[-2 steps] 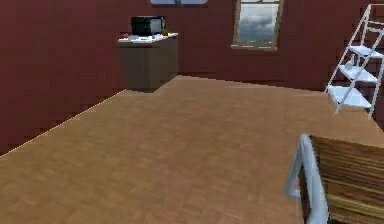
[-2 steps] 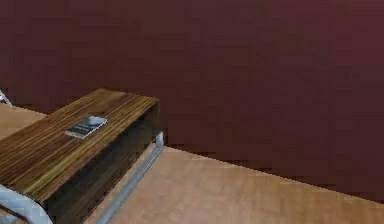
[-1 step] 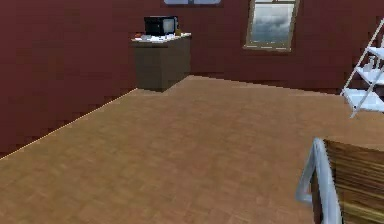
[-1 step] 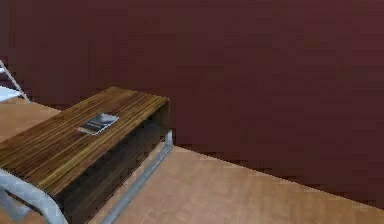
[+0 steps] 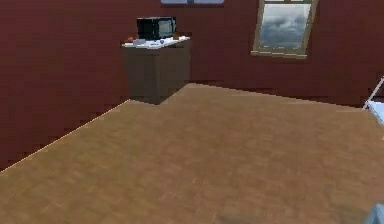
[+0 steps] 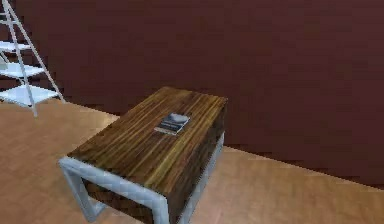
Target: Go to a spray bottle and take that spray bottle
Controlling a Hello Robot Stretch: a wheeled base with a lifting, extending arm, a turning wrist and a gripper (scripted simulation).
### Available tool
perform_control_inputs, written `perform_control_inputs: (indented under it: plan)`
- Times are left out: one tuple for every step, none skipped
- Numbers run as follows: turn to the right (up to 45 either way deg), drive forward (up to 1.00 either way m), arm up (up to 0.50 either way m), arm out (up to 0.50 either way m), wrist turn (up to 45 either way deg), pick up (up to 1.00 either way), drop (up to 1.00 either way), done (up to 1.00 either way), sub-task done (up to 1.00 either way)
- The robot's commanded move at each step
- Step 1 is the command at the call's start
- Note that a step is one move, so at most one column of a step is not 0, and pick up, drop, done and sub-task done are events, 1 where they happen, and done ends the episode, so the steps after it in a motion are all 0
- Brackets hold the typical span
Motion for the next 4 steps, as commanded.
perform_control_inputs:
  plan:
    - [21.0,0.0,0.0,0.0,0.0,0.0,0.0,0.0,0.0]
    - [0.0,1.0,0.0,0.0,0.0,0.0,0.0,0.0,0.0]
    - [6.0,0.0,0.0,0.0,0.0,0.0,0.0,0.0,0.0]
    - [3.0,0.0,0.0,0.0,0.0,0.0,0.0,0.0,0.0]
